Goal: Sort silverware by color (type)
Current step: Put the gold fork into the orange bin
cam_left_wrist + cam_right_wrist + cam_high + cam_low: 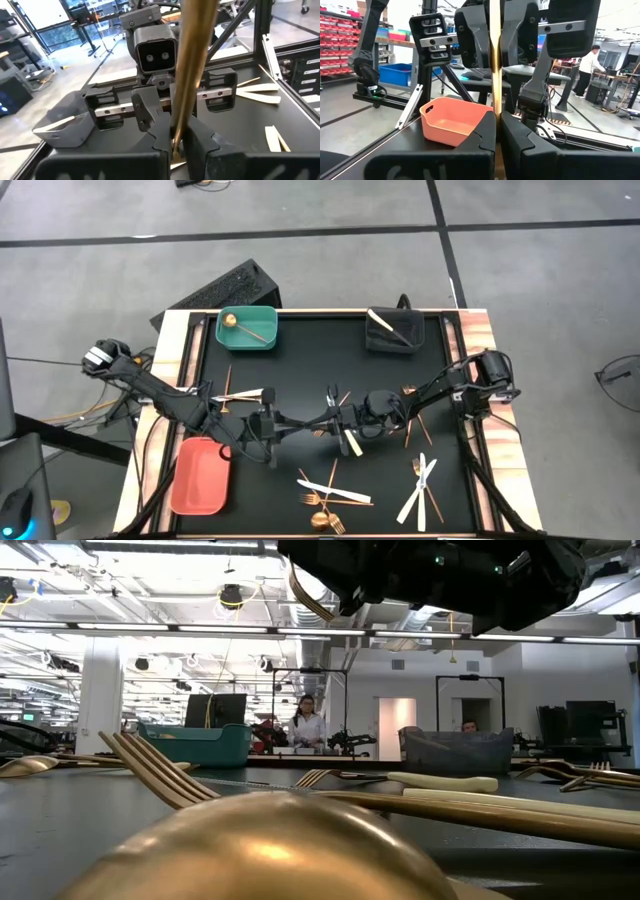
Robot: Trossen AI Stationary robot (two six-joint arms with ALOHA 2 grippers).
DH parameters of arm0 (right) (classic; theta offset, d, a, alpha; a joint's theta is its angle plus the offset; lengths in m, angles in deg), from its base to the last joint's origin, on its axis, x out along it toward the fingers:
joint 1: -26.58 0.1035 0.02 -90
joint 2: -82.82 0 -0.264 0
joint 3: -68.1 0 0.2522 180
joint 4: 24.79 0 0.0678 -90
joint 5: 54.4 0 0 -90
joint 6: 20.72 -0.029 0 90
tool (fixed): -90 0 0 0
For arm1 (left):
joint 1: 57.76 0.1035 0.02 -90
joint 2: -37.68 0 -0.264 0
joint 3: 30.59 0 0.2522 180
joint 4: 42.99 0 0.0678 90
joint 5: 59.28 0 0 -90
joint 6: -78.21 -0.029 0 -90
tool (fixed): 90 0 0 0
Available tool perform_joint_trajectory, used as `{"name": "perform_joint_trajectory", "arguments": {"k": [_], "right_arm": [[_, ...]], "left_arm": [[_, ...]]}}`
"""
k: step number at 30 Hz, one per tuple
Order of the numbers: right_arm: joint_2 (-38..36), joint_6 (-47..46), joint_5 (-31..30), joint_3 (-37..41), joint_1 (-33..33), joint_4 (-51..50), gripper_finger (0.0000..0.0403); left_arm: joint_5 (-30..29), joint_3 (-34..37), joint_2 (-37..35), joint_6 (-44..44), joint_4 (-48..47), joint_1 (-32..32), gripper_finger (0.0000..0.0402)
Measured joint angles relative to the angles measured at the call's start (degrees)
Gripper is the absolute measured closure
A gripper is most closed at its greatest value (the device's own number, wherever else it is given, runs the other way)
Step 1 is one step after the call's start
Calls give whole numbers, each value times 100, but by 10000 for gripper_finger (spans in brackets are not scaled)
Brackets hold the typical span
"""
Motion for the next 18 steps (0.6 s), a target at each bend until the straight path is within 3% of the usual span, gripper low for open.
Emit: {"name": "perform_joint_trajectory", "arguments": {"k": [7, 14, 18], "right_arm": [[0, -24, -2, 0, 0, -27, 366], [0, -362, -197, 0, -55, -64, 318], [-2, -391, -641, -2, -63, -55, 292]], "left_arm": [[11, 0, 0, 7, 2, 5, 378], [-131, -1, 0, 10, -156, 6, 392], [-439, -102, -116, 632, -1258, -50, 388]]}}
